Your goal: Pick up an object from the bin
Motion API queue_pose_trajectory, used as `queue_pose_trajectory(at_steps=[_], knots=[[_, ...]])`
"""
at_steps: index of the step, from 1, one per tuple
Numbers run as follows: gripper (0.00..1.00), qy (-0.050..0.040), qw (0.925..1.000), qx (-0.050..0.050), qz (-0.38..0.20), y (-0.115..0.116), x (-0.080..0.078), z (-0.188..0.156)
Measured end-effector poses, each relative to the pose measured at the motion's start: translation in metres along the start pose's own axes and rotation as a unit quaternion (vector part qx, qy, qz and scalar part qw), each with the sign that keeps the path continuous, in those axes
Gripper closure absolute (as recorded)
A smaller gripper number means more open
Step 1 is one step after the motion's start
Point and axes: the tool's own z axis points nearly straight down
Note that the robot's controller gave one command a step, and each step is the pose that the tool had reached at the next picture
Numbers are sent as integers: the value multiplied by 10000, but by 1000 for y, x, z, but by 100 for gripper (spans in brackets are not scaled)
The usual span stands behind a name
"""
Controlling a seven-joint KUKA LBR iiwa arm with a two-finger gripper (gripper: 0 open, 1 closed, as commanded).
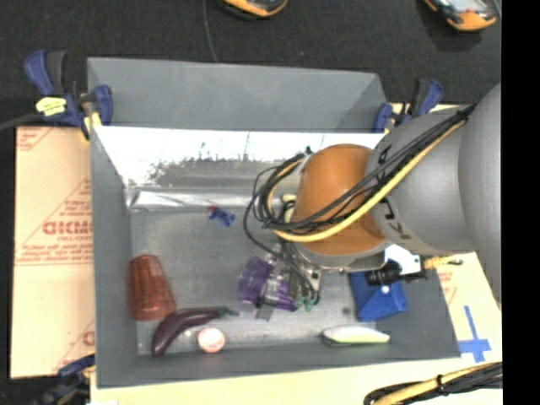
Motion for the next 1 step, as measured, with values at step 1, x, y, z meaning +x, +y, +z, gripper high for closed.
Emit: queue_pose_trajectory(at_steps=[1], knots=[[100,-1,10000,-1,-4,0,0,-13]])
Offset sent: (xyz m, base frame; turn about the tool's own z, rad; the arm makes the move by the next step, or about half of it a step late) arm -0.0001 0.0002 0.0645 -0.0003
